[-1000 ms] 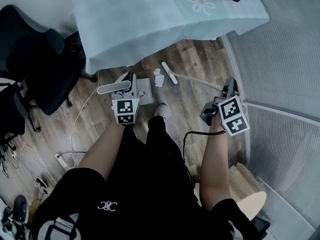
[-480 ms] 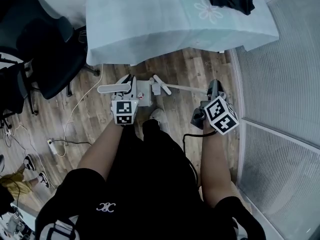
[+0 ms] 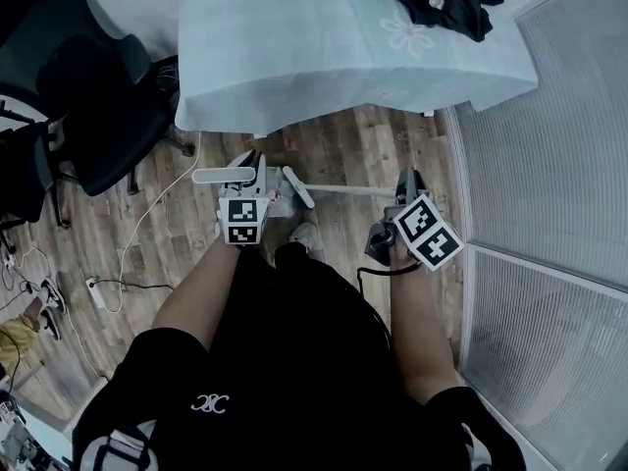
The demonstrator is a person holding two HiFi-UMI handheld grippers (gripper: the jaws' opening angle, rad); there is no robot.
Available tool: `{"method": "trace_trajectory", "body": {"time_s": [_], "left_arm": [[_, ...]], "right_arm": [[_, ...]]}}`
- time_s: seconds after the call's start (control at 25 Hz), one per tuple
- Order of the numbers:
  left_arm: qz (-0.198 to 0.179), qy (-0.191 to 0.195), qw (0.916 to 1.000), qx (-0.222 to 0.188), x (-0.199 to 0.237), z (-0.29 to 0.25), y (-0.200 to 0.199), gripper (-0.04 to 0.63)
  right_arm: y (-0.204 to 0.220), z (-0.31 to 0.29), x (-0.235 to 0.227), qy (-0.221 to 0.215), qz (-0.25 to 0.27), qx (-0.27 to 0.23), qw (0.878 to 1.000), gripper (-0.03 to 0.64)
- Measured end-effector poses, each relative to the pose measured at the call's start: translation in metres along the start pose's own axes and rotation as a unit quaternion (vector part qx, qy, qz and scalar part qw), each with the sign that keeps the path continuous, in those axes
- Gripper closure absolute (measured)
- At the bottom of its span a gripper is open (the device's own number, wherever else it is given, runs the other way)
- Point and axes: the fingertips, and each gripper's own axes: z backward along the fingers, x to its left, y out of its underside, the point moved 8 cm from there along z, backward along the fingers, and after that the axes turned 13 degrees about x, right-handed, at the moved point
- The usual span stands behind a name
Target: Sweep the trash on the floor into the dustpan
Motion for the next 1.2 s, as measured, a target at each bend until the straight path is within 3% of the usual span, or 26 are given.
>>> {"method": "trace_trajectory", "body": {"time_s": [0.44, 0.84, 1.2], "left_arm": [[0.004, 0.005, 1.0000, -0.004, 0.012, 0.005, 0.003, 0.565], [0.031, 0.013, 0.9994, -0.004, 0.033, 0.023, -0.024, 0.565], [-0.020, 0.105, 0.9937, -0.033, 0.016, 0.042, -0.086, 0.565]], "right_arm": [[0.018, 0.030, 0.024, -0.039, 0.026, 0.019, 0.999, 0.557], [-0.017, 0.111, 0.026, -0.044, -0.013, -0.037, 0.998, 0.555], [-0.033, 0.174, 0.034, 0.007, -0.019, -0.116, 0.993, 0.555]]}}
